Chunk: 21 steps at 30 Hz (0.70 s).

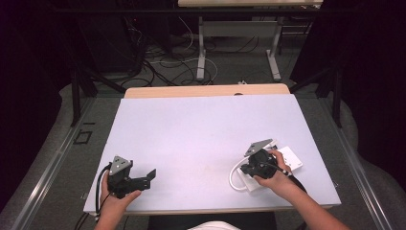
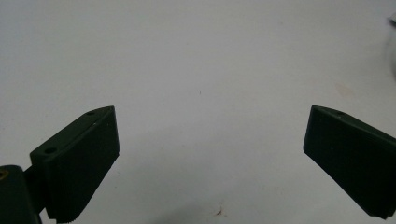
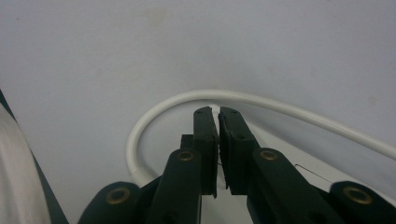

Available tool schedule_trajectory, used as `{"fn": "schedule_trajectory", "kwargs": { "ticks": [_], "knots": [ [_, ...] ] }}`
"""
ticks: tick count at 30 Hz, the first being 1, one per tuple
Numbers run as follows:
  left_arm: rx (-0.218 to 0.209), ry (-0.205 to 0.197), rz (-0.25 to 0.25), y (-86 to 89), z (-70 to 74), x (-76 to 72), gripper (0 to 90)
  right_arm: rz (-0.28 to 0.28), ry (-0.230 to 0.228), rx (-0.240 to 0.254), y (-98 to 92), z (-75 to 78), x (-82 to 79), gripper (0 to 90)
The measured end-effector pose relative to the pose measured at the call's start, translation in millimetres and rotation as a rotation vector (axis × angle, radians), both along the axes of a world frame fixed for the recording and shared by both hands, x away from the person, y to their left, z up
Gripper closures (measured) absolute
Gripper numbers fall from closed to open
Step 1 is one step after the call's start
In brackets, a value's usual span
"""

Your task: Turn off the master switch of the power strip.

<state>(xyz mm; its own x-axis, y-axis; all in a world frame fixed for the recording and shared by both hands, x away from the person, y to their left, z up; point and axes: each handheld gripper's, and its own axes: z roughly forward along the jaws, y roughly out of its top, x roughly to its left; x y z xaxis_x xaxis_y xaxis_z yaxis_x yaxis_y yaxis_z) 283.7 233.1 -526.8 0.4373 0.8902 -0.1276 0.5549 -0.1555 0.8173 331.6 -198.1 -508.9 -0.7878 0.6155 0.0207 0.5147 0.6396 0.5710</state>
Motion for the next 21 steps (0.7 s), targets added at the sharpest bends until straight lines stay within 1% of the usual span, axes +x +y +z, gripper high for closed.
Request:
{"fn": "schedule_trajectory", "kwargs": {
  "ticks": [1, 2, 3, 4, 6, 8, 9, 10, 11, 12, 15, 16, 17, 18, 20, 21],
  "knots": [
    [0.0, 0.0, 0.0, 0.0, 0.0, 0.1, 3.7, 0.008, -0.009, 0.003, 0.0, -0.2, 0.0, 85.2],
    [-0.002, 0.0, 0.001, -0.1, -0.1, 0.1, 3.7, 0.003, -0.004, 0.004, 0.5, 0.0, -0.4, 84.9],
    [-0.003, 0.004, 0.001, -0.1, 0.0, -0.1, 3.7, 0.014, -0.01, 0.003, 0.4, -0.1, 0.4, 84.3],
    [-0.003, 0.004, 0.001, -0.1, 0.0, -0.1, 3.7, 0.009, -0.012, 0.004, 0.7, -0.2, 0.2, 83.8],
    [-0.003, 0.004, 0.001, 0.0, -0.1, -0.1, 3.7, 0.011, -0.008, 0.01, 1.0, 0.4, 0.3, 82.4],
    [-0.004, 0.004, 0.002, 0.0, 0.0, -0.2, 3.8, 0.002, 0.007, 0.005, 1.5, 2.0, -0.6, 81.0],
    [-0.004, 0.005, 0.002, 0.0, 0.0, -0.2, 3.7, 0.002, -0.003, 0.013, 2.0, 1.6, -0.5, 79.9],
    [-0.005, 0.004, 0.002, 0.0, 0.0, -0.1, 3.8, 0.013, -0.012, 0.013, 1.6, 2.0, 0.5, 78.3],
    [-0.004, 0.005, 0.003, 0.0, 0.0, -0.1, 3.8, 0.001, -0.004, 0.015, 2.0, 3.1, -0.8, 77.3],
    [-0.004, 0.004, 0.003, 0.0, -0.1, -0.1, 3.8, 0.008, -0.012, 0.017, 1.8, 3.5, -0.1, 76.2],
    [-0.004, 0.005, 0.003, 0.0, 0.0, -0.1, 3.8, 0.002, 0.0, 0.02, 1.8, 5.9, -0.3, 72.6],
    [-0.004, 0.004, 0.003, 0.1, 0.0, -0.1, 3.8, 0.003, -0.002, 0.023, 1.8, 6.3, -0.4, 71.4],
    [-0.004, 0.005, 0.003, 0.1, 0.1, -0.2, 3.8, 0.017, -0.017, 0.025, 1.5, 6.5, 0.8, 69.5],
    [-0.004, 0.005, 0.003, 0.2, 0.1, -0.2, 3.8, 0.006, -0.013, 0.03, 1.9, 7.2, 0.0, 67.8],
    [-0.004, 0.004, 0.003, 0.2, 0.1, -0.2, 3.8, 0.005, -0.007, 0.038, 1.6, 8.4, -0.1, 65.3],
    [-0.004, 0.004, 0.003, 0.2, 0.1, -0.2, 3.8, 0.003, -0.014, 0.043, 1.9, 8.4, -0.1, 63.8]
  ]
}}
